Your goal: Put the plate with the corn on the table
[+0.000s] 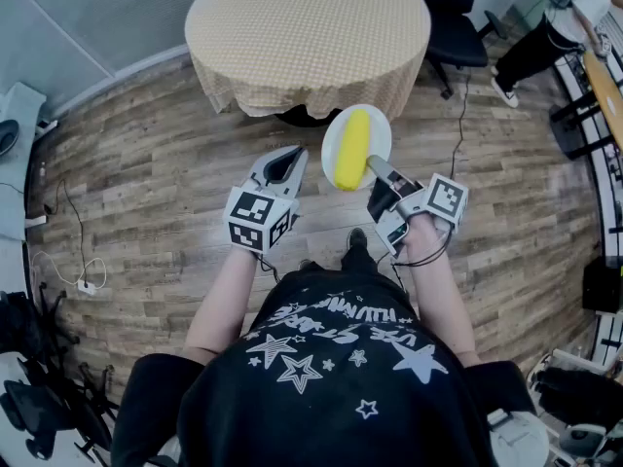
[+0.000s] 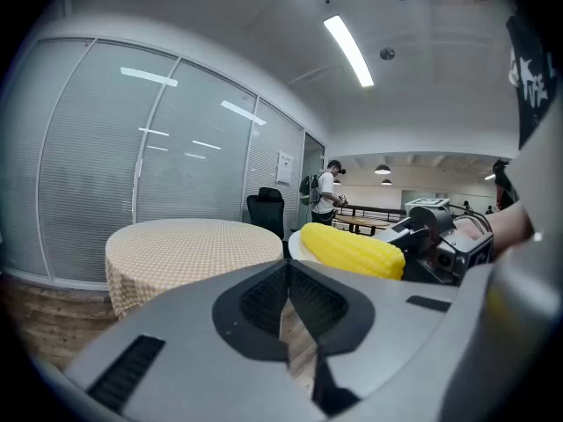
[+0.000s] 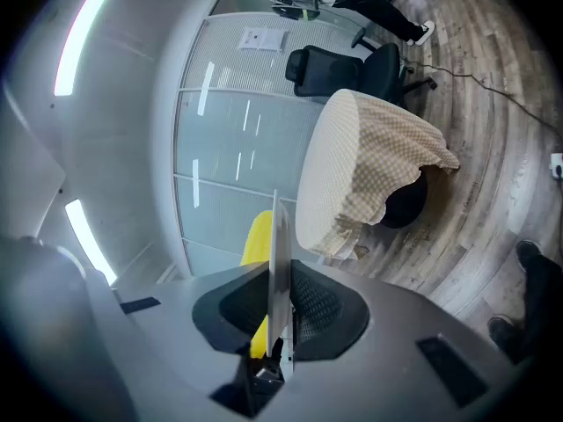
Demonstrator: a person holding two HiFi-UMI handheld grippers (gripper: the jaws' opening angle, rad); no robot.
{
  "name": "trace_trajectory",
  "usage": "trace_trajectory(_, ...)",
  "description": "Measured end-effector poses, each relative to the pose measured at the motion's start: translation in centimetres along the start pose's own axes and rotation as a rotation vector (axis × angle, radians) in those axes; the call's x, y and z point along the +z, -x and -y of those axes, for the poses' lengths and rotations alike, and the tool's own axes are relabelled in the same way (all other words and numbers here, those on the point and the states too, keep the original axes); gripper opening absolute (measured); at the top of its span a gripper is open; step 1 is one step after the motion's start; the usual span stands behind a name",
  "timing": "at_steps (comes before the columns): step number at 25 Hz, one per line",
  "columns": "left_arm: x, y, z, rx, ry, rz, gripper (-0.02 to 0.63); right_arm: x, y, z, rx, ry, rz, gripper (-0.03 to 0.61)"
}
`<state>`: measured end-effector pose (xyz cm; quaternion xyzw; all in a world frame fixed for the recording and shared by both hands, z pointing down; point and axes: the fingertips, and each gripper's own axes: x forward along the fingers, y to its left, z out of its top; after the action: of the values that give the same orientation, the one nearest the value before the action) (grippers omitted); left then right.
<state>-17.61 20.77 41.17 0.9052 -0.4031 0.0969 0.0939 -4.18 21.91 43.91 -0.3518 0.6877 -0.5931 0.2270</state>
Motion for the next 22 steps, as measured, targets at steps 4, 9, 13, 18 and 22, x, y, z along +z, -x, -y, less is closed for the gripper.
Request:
trace_trajectory(4, -0.1, -0.1, 0.2, -0.010, -0.001, -0.006, 0.008, -0.2, -0.1, 0.0, 0.000, -0.003, -0.003, 0.061)
trace_trajectory(9, 0.1, 0.3, 0.4, -0.008, 0.000, 0.001, 0.008, -0.7, 0.0, -0.1, -0.001, 0.000, -0.013, 0.061)
trace_trajectory(13, 0.2, 0.7, 0.2, -0.005, 0.004, 0.010, 0.008, -1.0, -0.3, -0.3, 0.004, -0.008, -0.011, 0.061)
trace_trajectory(18, -0.1, 1.7, -0.1, 0.003, 0.012, 0.013, 0.008, -1.9, -0.2, -0.5, 0.010, -0.008, -0.016, 0.061)
trace_trajectory(22, -0.2, 2.0, -0.4, 0.006, 0.024, 0.014, 0.008, -2.1, -0.3, -0.6, 0.010, -0.007, -0.016, 0.061)
